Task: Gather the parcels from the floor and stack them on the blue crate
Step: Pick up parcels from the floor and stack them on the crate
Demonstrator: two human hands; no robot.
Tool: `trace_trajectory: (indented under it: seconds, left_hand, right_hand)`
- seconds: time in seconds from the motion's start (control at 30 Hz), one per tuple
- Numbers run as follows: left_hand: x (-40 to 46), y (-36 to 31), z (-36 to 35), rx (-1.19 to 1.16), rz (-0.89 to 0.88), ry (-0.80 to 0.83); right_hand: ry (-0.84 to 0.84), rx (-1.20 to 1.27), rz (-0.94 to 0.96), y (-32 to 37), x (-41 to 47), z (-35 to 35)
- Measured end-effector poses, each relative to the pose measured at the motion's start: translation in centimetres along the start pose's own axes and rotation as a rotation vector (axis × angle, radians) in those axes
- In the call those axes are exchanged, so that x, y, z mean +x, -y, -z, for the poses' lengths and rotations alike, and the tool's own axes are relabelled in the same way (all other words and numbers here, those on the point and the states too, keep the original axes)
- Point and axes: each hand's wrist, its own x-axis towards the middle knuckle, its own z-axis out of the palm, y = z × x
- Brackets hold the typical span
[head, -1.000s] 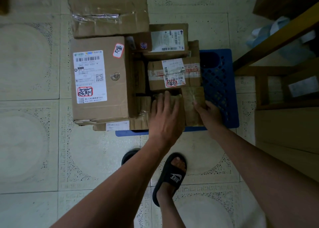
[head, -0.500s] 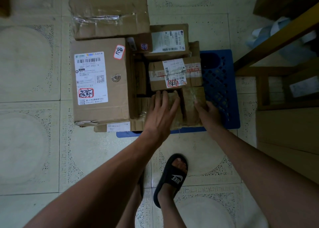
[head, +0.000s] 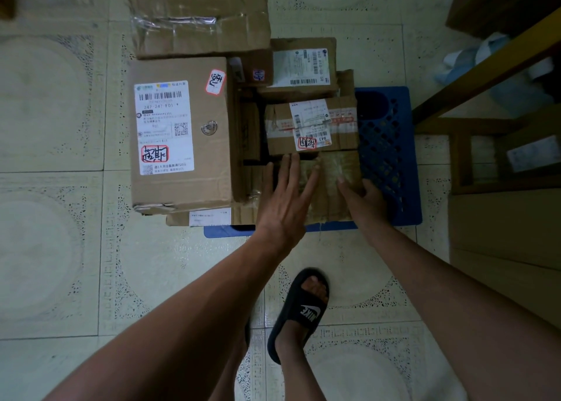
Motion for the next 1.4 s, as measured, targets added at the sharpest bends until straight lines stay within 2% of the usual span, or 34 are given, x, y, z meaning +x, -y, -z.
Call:
trace_trajectory:
  seconds: [0.13, 0.53, 0.7, 0.8, 0.87, 0.93, 1.0, 1.07, 1.13, 1.23, 1.3, 1.4]
  left_hand:
    - [-0.1, -0.1, 0.3, -0.042, -0.038, -0.029]
    - [-0.7, -0.6, -0.4, -0.155, -0.046, -0.043]
    - [-2.8, -0.4, -0.2, -0.248, -0.082, -0.133]
    - [-4.3, -0.3, -0.9, -0.344, -0.160, -0.245]
    - [-5.8, -0.1, -1.4, -0.433, -0.188, -0.140]
    - [-7.4, 1.2, -2.9, -0.453, -0.087, 0.086]
    - [-8.9, 3.8, -4.9, -0.463, 0.152, 0.270]
    - [-10.4, 7.1, -6.4, -0.509, 0.430, 0.299]
    - [-11.6, 10.6, -6.3, -0.604, 0.713, 0.168]
    - [-12.3, 15.5, -3.9, -0.823, 1.066, -0.134]
    - [-11.6, 18.0, -2.6, -0.995, 1.165, -0.261]
    - [-10.3, 19.7, -1.5, -1.288, 1.120, -0.301]
  right_hand:
    - [-0.046, -0.019, -0.017, -0.1, 0.0, -0.5]
    - [0.021, -0.028, 0.019, -0.3, 0.0, 0.0]
    - [-0.007, -0.041, -0.001, 0.1, -0.4, -0.4]
    - [-0.035, -0.034, -0.014, 0.1, -0.5, -0.5]
    - [-0.070, -0.032, -0.018, 0.3, -0.7, -0.5]
    - [-0.092, -0.036, -0.020, 0.6, -1.1, -0.6]
    - [-0.092, -0.058, -0.026, 0.8, -1.5, -0.8]
    - [-0.096, -0.087, -0.030, 1.1, -1.9, -0.9]
    - [-0.116, -0.110, -0.027, 1.6, -2.1, -0.9]
    - [-0.155, -0.156, -0.037, 2.3, -2.3, -1.0]
    - [-0.168, -0.182, -0.043, 2.7, -2.3, -1.1]
    - [-0.173, -0.161, -0.089, 3.0, -2.5, -1.2]
